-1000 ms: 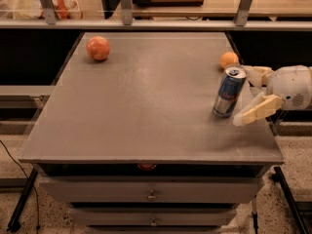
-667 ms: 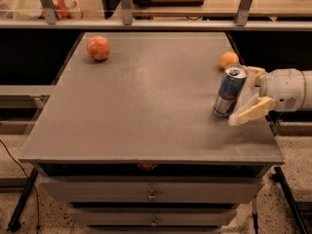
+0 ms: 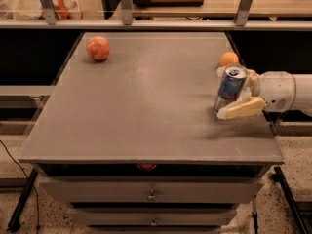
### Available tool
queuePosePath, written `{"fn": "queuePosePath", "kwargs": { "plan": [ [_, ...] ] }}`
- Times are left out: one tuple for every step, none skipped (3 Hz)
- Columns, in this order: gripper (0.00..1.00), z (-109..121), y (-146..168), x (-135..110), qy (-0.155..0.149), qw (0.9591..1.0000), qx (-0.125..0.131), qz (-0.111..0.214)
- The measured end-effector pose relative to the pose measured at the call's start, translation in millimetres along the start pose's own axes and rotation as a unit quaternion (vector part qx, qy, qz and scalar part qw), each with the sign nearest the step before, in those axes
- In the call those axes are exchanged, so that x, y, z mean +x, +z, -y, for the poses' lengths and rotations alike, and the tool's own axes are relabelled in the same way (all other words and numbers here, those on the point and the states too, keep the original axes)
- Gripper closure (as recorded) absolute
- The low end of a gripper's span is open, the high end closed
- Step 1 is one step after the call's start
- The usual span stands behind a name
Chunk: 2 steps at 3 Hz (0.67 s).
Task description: Knock redbull can over
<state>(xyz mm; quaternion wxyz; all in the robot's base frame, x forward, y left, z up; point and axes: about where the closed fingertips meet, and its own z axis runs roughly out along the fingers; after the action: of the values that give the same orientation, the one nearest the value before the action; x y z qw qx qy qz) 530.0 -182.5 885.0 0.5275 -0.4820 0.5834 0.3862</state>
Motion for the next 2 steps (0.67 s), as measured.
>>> {"fn": "queuePosePath", "kwargs": {
  "plan": [
    [0.43,2.6,2.3,2.5,-0.001,0.9998,-0.011,0.014],
    [0.65,5.3,0.0,8.1,0.003,0.9997,-0.014,0.020]
  ]
}}
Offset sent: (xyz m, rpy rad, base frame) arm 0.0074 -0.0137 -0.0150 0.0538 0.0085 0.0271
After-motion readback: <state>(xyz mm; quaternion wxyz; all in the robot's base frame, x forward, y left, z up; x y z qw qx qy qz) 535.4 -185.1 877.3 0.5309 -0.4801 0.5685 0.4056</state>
